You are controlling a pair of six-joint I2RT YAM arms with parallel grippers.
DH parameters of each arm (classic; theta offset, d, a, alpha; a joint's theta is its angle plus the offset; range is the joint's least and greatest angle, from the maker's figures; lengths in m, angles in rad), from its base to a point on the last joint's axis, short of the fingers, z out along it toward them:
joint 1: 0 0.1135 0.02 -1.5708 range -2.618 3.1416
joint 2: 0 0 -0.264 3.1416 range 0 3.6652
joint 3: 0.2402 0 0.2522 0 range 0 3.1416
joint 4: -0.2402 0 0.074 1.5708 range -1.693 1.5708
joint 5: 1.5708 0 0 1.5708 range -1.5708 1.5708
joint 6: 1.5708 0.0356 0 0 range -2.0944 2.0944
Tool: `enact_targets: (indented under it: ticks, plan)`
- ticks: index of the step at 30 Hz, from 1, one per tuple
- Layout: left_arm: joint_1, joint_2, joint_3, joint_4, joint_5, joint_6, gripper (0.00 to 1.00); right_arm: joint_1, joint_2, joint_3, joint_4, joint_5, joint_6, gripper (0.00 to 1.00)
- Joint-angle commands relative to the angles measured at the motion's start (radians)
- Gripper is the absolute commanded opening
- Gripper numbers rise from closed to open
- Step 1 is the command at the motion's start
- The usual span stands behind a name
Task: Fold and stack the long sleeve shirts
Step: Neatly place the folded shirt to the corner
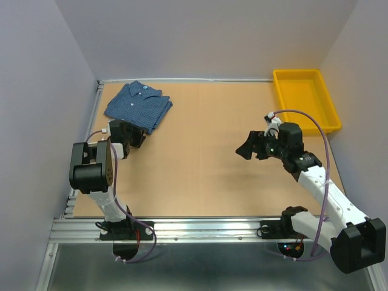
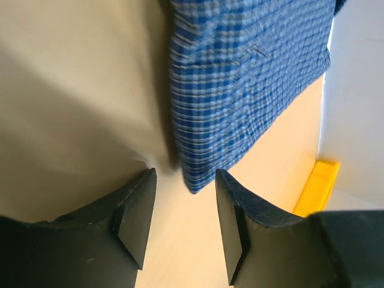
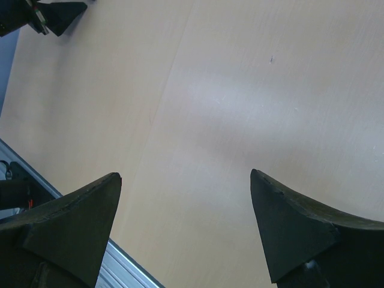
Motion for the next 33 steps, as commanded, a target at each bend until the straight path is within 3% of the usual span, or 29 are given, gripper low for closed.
enact_targets:
  ticks: [1, 11, 18, 21, 24, 29, 33]
  plan:
    - [-0.053, 0.059, 0.107, -0.028, -0.004, -0.002, 0.52, 0.007, -0.028, 0.052, 0.011, 0.008, -0.018, 0.93]
    - [-0.128, 0.295, 0.398, 0.046, 0.000, -0.170, 0.43, 0.008, -0.039, 0.051, 0.002, 0.028, -0.026, 0.93]
    - [-0.132, 0.400, 0.564, 0.058, -0.004, -0.195, 0.45, 0.008, -0.041, 0.055, -0.010, 0.046, -0.032, 0.93]
    - [-0.137, 0.406, 0.597, 0.056, 0.000, -0.183, 0.51, 0.008, -0.035, 0.061, -0.012, 0.045, -0.033, 0.93]
    - [-0.135, 0.386, 0.581, 0.052, 0.017, -0.177, 0.59, 0.008, -0.041, 0.069, -0.020, 0.048, -0.032, 0.93]
    - [-0.142, 0.246, 0.390, 0.049, 0.065, -0.131, 0.62, 0.008, -0.073, 0.094, -0.056, 0.095, -0.033, 0.93]
    - [-0.142, -0.015, 0.215, -0.049, 0.068, -0.013, 0.65, 0.008, -0.111, 0.137, -0.112, 0.182, -0.038, 0.96]
